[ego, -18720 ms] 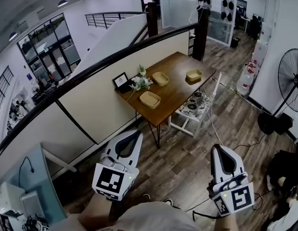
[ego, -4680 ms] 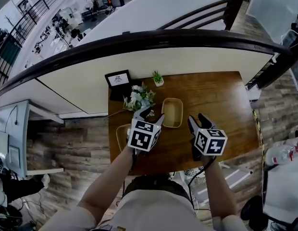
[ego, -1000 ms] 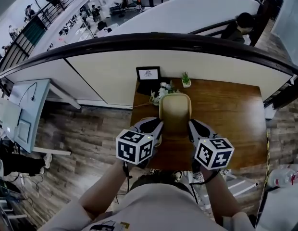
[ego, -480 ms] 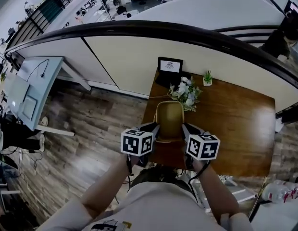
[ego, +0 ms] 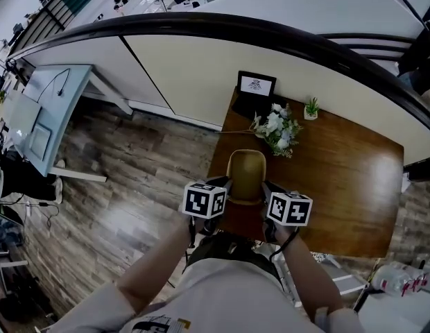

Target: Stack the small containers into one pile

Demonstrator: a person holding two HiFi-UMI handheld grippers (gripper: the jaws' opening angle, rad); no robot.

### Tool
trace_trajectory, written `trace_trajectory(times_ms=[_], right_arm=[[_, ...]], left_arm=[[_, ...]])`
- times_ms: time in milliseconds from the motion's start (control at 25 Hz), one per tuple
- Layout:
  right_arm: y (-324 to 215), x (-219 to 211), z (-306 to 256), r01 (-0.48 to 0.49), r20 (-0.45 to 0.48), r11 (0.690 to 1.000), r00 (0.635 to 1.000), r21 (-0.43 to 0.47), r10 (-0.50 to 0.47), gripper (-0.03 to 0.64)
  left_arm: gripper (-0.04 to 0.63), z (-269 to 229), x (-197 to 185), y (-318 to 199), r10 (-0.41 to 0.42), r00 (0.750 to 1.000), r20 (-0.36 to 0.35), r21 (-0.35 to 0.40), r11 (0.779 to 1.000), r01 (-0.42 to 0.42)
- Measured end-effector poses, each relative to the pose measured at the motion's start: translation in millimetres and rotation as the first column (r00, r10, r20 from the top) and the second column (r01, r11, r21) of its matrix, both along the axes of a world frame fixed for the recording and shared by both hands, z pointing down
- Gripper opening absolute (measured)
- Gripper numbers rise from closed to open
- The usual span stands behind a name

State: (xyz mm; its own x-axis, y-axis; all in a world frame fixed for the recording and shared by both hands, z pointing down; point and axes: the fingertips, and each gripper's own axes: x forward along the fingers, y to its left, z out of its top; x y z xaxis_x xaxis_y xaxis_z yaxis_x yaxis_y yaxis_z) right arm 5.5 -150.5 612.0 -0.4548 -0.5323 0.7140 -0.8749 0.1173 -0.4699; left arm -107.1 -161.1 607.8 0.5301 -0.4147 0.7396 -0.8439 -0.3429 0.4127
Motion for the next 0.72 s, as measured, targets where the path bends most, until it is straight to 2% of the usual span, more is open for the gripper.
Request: trace_trajectory(times_ms=[320, 560, 720], right_arm=[[0.5, -9.1, 42.2, 0.028, -0.020, 0.995, 0.999, -0.098, -0.030, 0.025], [-0.6, -8.6, 58.6, 0.038, -0.067, 0.991, 0.997, -0.130, -0.047, 0.028], [-2.5, -8.2, 65.0, 0.054, -0.090, 0.988, 0.994, -0.145, -0.067, 0.031]], left_arm=[[0.040, 33.7, -7.5, 1.1, 0.003, 0.999, 0.044, -0.054, 0.999, -0.001], [0.040, 51.5, -9.0, -1.2, 0.009, 0.999, 0.046, -0.090, 0.996, -0.005], [0.041, 63.9, -10.0, -2.4, 0.025, 0.997, 0.072, -0.099, 0.995, -0.018]])
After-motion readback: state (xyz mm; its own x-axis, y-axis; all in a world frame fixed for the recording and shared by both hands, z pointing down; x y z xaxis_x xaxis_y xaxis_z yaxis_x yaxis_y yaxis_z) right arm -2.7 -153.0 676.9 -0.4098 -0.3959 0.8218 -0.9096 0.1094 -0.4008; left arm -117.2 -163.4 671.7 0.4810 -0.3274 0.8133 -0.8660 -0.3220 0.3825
